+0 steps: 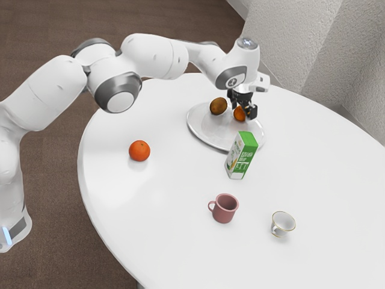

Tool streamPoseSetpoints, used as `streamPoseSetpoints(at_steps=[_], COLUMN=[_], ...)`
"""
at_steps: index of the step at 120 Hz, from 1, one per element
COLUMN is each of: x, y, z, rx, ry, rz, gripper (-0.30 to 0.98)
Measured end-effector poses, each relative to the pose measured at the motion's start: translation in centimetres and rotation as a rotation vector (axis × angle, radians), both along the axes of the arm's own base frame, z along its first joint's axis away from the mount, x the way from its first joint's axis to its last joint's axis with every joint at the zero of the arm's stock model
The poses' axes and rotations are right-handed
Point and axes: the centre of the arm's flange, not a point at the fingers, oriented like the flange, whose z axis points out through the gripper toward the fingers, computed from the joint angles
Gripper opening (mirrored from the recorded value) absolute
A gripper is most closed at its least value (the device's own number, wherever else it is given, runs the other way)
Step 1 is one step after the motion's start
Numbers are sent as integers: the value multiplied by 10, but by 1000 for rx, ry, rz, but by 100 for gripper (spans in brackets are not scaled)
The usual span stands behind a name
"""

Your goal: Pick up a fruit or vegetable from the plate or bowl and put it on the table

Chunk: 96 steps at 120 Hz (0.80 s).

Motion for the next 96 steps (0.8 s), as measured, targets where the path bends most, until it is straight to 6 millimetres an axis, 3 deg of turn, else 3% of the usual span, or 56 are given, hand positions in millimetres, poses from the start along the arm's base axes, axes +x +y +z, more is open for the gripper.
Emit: streamPoseSetpoints(at_steps=[86,96], x=[2,3], y=[-10,-15], z=[-3,15], rx=[-9,-12], ry=[31,37], rz=[0,1], gripper=[41,38])
